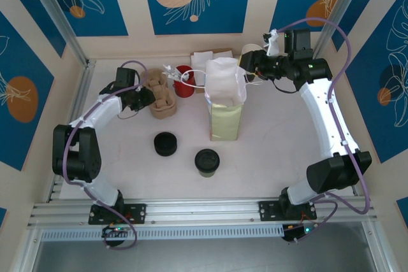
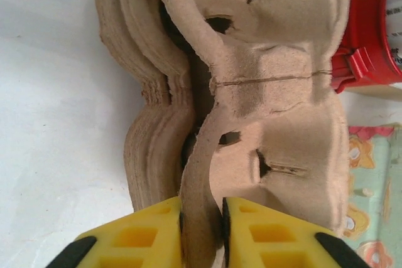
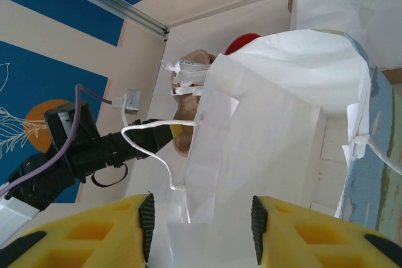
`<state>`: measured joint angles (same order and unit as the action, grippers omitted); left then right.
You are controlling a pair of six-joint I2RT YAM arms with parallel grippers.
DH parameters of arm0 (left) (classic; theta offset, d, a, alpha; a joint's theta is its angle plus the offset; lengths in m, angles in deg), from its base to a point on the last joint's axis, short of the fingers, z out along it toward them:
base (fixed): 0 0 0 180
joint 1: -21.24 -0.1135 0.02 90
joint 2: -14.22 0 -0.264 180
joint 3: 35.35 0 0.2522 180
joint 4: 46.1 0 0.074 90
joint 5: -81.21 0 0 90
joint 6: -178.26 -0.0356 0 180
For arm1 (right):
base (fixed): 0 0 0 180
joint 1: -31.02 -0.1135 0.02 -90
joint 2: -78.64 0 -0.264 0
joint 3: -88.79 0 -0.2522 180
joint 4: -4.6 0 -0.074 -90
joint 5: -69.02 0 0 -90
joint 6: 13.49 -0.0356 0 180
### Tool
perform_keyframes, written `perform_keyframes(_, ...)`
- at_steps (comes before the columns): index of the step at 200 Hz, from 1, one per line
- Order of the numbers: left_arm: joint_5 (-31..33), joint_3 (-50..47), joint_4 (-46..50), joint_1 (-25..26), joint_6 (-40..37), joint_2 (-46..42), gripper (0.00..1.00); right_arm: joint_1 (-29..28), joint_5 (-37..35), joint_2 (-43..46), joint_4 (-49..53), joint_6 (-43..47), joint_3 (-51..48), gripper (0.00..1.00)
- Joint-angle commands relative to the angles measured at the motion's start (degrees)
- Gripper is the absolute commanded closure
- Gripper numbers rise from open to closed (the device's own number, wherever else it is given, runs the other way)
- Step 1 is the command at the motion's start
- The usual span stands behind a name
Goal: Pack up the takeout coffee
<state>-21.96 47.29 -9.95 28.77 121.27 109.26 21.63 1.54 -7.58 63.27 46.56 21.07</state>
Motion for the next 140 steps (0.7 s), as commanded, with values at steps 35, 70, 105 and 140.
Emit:
perform_keyframes(35,-2.96,-0.54,-2.34,-0.90,0.64,-2.57,0.87,-0.12,0.87,2.48,1.55,-0.66,-0.77,0.53)
perform_keyframes(70,-2.78,0.76,-0.95,-0.85,0.65,-5.35,0.90,-0.14,0.94,2.72,1.51,-0.72,-0.79,0.53)
perform_keyframes(105,-2.39,2.79,1.65,-0.94,0.16,-8.57,0.92,-0.06,1.12,2.98,1.48,-0.72,-0.79,0.53)
perform_keyframes(140,-1.43,5.28,4.67,-1.08,-0.56,-12.25,0.93,0.05,1.68,3.21,1.25,-0.88,-0.83,0.53)
